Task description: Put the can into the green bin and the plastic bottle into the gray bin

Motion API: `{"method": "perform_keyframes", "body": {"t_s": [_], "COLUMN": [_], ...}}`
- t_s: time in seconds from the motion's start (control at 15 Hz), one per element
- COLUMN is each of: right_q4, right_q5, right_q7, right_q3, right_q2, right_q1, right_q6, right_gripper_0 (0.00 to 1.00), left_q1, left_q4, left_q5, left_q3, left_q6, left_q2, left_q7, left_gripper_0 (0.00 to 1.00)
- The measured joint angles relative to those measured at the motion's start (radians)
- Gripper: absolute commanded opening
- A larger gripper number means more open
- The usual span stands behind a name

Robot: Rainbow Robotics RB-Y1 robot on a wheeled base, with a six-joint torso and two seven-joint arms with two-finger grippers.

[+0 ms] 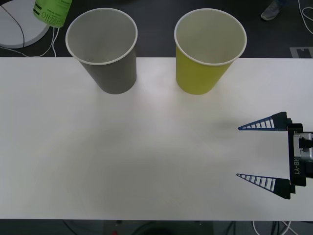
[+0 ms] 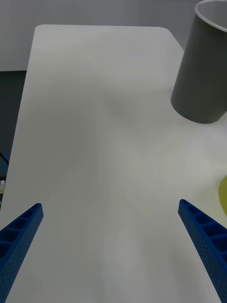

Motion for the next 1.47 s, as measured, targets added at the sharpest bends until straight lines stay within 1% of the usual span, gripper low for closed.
{"method": "perform_keyframes", "body": {"t_s": [0.67, 0.93, 1.07, 1.13, 1.2, 1.27, 1.33, 1.47], "right_q4": [0.0, 0.0, 0.0, 0.0, 0.0, 0.0, 0.0, 0.0], "right_q5": [0.0, 0.0, 0.0, 0.0, 0.0, 0.0, 0.0, 0.0], "right_q7": [0.0, 0.0, 0.0, 0.0, 0.0, 0.0, 0.0, 0.0], "right_q3": [0.0, 0.0, 0.0, 0.0, 0.0, 0.0, 0.0, 0.0], "right_q2": [0.0, 0.0, 0.0, 0.0, 0.0, 0.0, 0.0, 0.0], "right_q1": [0.0, 0.0, 0.0, 0.0, 0.0, 0.0, 0.0, 0.0], "right_q6": [0.0, 0.0, 0.0, 0.0, 0.0, 0.0, 0.0, 0.0], "right_gripper_0": [1.0, 1.0, 1.0, 1.0, 1.0, 1.0, 1.0, 1.0], "left_q1": [-0.042, -0.045, -0.045, -0.045, -0.045, -0.045, -0.044, -0.044], "left_q4": [0.102, 0.117, 0.119, 0.119, 0.118, 0.118, 0.117, 0.117], "left_q5": [-0.064, -0.083, -0.087, -0.087, -0.086, -0.086, -0.085, -0.083], "left_q3": [0.0, 0.0, 0.0, 0.0, -0.001, 0.0, -0.001, 0.0], "left_q6": [0.029, 0.042, 0.044, 0.044, 0.044, 0.043, 0.04, 0.036], "left_q2": [-0.152, -0.185, -0.19, -0.19, -0.19, -0.19, -0.19, -0.189], "left_q7": [0.001, 0.002, 0.002, 0.001, 0.001, 0.001, 0.001, 0.001], "left_gripper_0": [0.0, 0.0, 0.0, 0.09, 0.46, 0.94, 1.0, 1.0]}}
